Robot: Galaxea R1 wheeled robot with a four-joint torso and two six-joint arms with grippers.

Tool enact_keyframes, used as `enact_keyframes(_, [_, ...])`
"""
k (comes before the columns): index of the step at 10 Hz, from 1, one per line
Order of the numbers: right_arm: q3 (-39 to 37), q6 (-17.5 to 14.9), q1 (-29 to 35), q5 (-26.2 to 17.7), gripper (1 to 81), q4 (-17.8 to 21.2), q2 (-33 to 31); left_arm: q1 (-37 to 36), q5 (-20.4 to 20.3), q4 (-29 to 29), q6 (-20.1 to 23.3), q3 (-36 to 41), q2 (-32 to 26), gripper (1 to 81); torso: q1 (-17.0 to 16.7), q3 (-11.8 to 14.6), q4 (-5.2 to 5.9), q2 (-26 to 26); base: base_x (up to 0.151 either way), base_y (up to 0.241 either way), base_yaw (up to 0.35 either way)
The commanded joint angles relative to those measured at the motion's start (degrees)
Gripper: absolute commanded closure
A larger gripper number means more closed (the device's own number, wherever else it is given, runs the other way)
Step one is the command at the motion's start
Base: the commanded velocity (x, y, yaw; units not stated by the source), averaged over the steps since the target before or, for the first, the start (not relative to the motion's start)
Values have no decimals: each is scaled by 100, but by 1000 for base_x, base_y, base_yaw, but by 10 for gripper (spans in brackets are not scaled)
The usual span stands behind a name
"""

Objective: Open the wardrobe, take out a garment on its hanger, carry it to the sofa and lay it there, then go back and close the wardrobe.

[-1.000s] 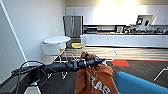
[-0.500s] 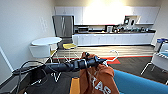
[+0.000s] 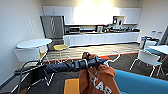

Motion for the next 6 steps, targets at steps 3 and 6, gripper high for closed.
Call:
enact_keyframes(3, [57, -8, 259, -233, 10, 24, 40, -1094, -237, 150, 74, 50, 213, 811, 0, 0, 0, 0, 0, 0, -253])
enact_keyframes(6, [57, -8, 268, -233, 10, 24, 49, -1059, -281, 186, 65, 41, 231, 811, -2, 0, 0, 0, 0, 0, -254])
